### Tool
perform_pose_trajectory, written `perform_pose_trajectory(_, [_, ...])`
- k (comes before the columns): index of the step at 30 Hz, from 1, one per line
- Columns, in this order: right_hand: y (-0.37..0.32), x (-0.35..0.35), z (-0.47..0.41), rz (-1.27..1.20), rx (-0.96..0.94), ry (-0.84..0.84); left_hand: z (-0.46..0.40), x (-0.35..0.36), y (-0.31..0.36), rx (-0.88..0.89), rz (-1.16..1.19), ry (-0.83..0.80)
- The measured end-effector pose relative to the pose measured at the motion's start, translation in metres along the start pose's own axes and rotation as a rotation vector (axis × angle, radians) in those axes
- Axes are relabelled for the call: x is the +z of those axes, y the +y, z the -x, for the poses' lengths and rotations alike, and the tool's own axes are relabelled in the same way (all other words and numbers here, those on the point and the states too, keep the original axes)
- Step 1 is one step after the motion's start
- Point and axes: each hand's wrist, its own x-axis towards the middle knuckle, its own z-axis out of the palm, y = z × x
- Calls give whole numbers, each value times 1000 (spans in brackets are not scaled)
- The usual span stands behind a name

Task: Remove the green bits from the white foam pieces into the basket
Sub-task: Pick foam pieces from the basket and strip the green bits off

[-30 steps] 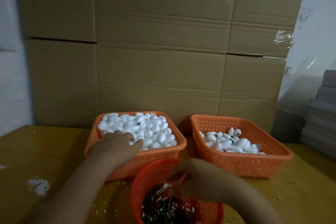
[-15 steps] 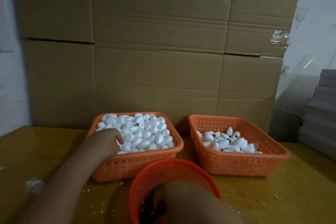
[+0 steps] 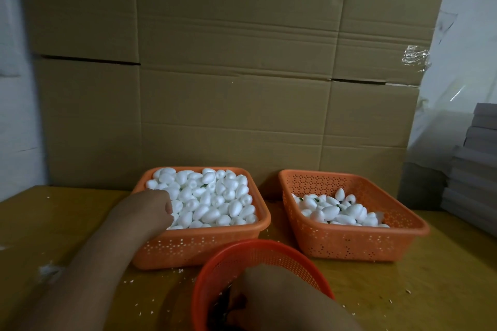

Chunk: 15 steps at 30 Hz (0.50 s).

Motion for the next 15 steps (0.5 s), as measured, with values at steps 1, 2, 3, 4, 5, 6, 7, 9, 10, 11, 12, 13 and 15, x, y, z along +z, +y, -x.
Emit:
perform_pose_trajectory(1, [0, 1, -1, 4, 4, 6, 1, -1, 1, 11, -23, -20])
perform_pose_trajectory(2, [1, 2, -1, 10, 5, 16, 2, -1, 3, 25, -51, -49])
perform_pose_trajectory(3, [2, 3, -1, 13, -4, 32, 3, -2, 4, 43, -76, -70])
perform_pose_trajectory(4, [2, 5, -1, 10, -11, 46, 3, -2, 5, 53, -91, -82])
perform_pose_trajectory(5, [1, 5, 0, 2, -20, 53, 3, -2, 5, 61, -98, -84])
perform_pose_trajectory(6, [1, 6, 1, -4, -26, 54, 3, -2, 5, 69, -98, -90])
perform_pose_trajectory(7, [1, 6, 1, -9, -34, 57, 3, -1, 5, 79, -98, -94])
perform_pose_trajectory(9, [2, 6, 1, -13, -53, 72, 2, -1, 5, 96, -118, -106])
perform_pose_trajectory(10, [2, 6, 1, -11, -60, 81, 3, -1, 5, 87, -116, -107])
perform_pose_trajectory(11, [2, 6, 1, -6, -67, 90, 3, -1, 5, 76, -107, -103])
perform_pose_trajectory(12, [1, 6, 1, -2, -73, 109, 4, -2, 5, 65, -96, -103])
perform_pose_trajectory(13, [0, 7, 1, -2, -83, 135, 5, -2, 4, 58, -95, -101])
perform_pose_trajectory(15, [-2, 7, 3, -11, -105, 186, 8, -3, 3, 60, -107, -114])
